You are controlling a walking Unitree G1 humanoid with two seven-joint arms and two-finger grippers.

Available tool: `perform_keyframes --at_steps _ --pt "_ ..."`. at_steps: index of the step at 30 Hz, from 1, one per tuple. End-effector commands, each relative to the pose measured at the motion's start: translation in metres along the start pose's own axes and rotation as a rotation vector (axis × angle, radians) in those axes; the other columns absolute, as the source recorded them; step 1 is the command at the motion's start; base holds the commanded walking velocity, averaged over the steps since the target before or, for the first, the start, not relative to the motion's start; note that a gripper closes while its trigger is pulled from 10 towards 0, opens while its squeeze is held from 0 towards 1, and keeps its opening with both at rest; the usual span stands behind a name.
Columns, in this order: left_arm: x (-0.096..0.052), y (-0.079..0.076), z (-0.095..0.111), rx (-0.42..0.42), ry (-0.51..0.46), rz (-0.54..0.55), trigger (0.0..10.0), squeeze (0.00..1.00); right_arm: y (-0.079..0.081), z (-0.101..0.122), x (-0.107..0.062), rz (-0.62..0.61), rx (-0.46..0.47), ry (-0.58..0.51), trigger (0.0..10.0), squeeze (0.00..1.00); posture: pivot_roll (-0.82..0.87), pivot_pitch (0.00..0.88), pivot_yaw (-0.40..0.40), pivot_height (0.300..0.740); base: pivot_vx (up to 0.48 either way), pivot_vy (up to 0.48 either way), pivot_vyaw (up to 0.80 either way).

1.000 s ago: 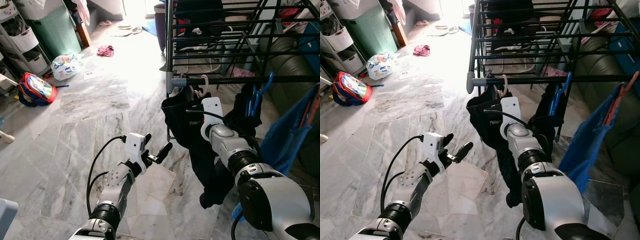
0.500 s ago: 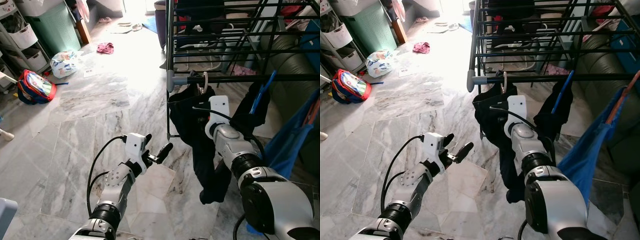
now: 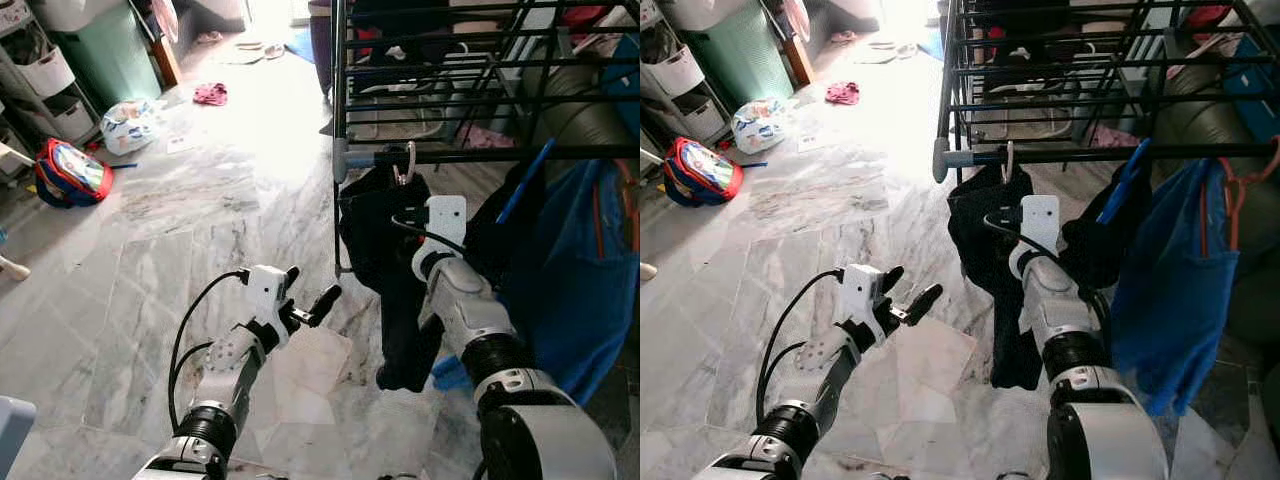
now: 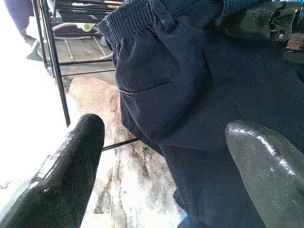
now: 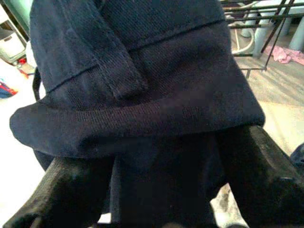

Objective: Hang hanger

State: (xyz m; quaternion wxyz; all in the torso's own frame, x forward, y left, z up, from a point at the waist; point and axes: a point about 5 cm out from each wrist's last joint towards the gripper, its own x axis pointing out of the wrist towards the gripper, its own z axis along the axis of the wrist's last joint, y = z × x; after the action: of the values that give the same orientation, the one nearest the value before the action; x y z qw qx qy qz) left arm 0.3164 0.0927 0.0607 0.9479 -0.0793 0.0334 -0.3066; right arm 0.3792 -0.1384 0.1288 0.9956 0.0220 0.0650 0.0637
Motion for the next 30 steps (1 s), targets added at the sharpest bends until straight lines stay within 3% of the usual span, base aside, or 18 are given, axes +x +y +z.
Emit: perform_keyframes --at_steps 1,4,9,19,30 --pt "-0.001 0.003 -0.001 0.003 0.014 0.007 10.0 0.00 0.005 0.005 -0.001 0.019 -0.007 -0.040 10.0 1.00 -0.05 0.135 0.094 0.740 0.000 0.000 0.00" --pt "-0.003 0.007 0.002 0.021 0.001 0.035 10.0 0.00 0.007 0.009 -0.007 0.012 -0.106 -0.092 10.0 1.00 -0.06 0.137 0.096 0.740 0.000 0.000 0.00" --pt "-0.005 0.012 0.004 0.037 -0.015 0.078 10.0 0.00 0.012 0.015 -0.015 0.006 -0.155 -0.147 10.0 1.00 -0.06 0.141 0.100 0.740 0.000 0.000 0.00" --pt "-0.010 0.011 0.006 0.030 -0.046 0.053 10.0 0.00 0.014 0.014 -0.032 -0.020 -0.160 -0.197 10.0 1.00 -0.07 0.152 0.104 0.740 0.000 0.000 0.00" --pt "-0.010 0.007 0.001 0.030 -0.030 0.050 10.0 0.00 0.012 -0.002 -0.035 -0.029 -0.140 -0.124 10.0 1.00 -0.07 0.156 0.101 0.740 0.000 0.000 0.00"
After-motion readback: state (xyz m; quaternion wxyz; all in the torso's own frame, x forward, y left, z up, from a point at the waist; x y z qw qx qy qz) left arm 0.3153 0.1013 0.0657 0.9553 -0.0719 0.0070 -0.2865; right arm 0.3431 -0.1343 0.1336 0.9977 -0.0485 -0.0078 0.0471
